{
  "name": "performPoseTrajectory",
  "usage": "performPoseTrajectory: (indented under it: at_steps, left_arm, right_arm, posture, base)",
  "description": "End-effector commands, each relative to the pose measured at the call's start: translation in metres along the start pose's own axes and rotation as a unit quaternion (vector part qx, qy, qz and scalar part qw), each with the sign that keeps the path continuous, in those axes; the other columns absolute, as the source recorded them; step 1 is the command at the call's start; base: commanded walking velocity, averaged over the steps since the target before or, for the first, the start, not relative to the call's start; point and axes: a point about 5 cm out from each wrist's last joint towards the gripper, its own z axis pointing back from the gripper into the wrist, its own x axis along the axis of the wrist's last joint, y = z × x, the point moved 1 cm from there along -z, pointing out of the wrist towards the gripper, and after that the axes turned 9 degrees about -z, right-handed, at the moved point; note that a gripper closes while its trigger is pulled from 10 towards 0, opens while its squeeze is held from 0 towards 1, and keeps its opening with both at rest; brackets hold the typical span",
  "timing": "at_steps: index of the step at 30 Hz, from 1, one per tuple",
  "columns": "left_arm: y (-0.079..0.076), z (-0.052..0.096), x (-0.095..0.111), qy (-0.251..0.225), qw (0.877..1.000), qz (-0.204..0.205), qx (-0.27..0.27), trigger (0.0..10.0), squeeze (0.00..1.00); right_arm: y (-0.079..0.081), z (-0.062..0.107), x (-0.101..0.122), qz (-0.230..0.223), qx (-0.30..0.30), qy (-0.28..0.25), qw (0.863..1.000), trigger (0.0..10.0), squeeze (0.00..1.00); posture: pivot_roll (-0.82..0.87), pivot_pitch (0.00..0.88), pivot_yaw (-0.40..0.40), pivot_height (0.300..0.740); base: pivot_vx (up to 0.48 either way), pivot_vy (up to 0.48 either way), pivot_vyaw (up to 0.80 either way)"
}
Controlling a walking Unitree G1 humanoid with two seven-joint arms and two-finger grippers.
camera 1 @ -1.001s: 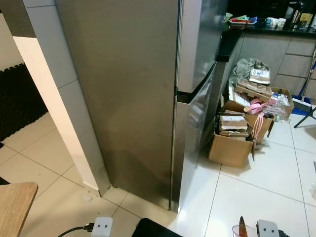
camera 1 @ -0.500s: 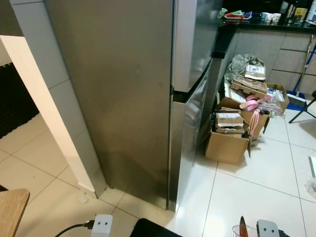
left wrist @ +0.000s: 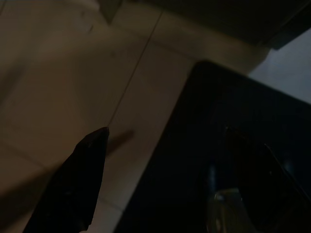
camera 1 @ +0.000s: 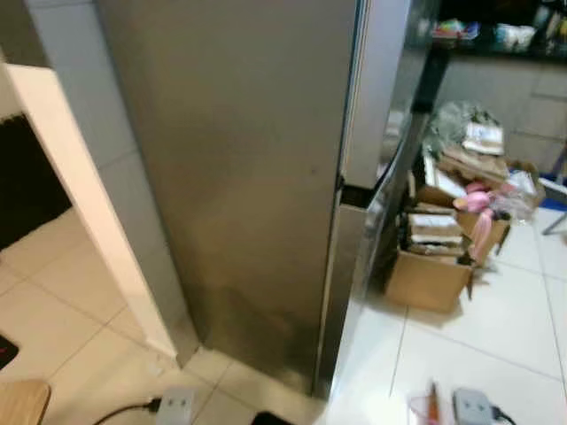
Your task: Restocking fridge
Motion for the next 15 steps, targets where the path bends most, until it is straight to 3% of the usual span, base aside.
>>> performPoseTrajectory:
  at_steps: [1,7,15]
  left_arm:
    - [-0.0024,0.0008,-0.0036,0.005,1.000,-0.001,-0.004,10.0,0.00]
    - [-0.0025,0.0007,-0.0033,0.004,1.000,-0.002,-0.005,10.0,0.00]
    - [-0.0066,0.0009,-0.0030,-0.001,0.999,-0.025,-0.020,10.0,0.00]
  right_arm:
    - [-0.0112,0.0018,0.0000,0.001,-0.017,-0.001,1.000,10.0,0.00]
    - [-0.0115,0.0021,-0.0008,-0.001,-0.018,0.000,1.000,10.0,0.00]
    - [-0.0132,0.0032,-0.0037,-0.002,-0.020,0.002,1.000,10.0,0.00]
  posture:
    - [0.00,0.089,0.014,0.740]
    - [0.00,0.090,0.016,0.740]
    - [-0.01,0.096,0.019,0.740]
  base:
    - [0.349,0.000,0.00]
    - [0.341,0.000,0.00]
    - [0.000,0.000,0.00]
